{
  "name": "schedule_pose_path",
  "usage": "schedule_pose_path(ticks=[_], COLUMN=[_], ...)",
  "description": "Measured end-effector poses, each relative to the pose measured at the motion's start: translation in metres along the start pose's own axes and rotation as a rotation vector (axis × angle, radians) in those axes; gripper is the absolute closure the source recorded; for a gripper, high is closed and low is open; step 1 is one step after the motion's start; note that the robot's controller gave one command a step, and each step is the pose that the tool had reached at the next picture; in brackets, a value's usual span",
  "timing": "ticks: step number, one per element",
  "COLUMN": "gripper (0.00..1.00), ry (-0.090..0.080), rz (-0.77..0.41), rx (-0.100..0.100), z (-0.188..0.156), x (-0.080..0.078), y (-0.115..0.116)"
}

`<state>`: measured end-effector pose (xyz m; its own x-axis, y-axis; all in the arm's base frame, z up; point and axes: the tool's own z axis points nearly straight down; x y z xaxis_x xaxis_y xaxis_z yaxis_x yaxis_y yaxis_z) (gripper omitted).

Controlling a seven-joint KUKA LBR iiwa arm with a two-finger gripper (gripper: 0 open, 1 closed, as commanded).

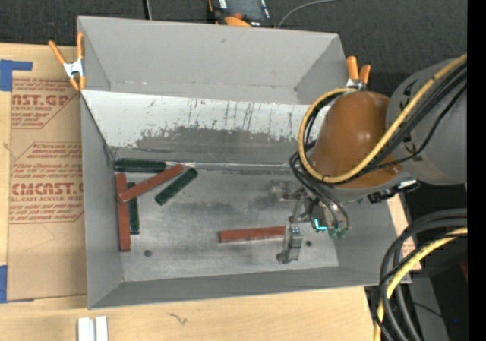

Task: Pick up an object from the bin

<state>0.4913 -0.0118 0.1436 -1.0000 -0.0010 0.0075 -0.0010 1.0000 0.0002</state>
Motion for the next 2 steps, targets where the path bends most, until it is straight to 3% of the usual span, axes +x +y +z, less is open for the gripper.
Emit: schedule_pose_path(ticks=[1, 2], gripper=[0.0, 0.0], ry=[-0.006, -0.014], rz=[-0.045, -0.044], rx=[0.0, 0.0], z=[0.0775, 0.0767], x=[0.0046, 0.0027], y=[0.0178, 0.018])
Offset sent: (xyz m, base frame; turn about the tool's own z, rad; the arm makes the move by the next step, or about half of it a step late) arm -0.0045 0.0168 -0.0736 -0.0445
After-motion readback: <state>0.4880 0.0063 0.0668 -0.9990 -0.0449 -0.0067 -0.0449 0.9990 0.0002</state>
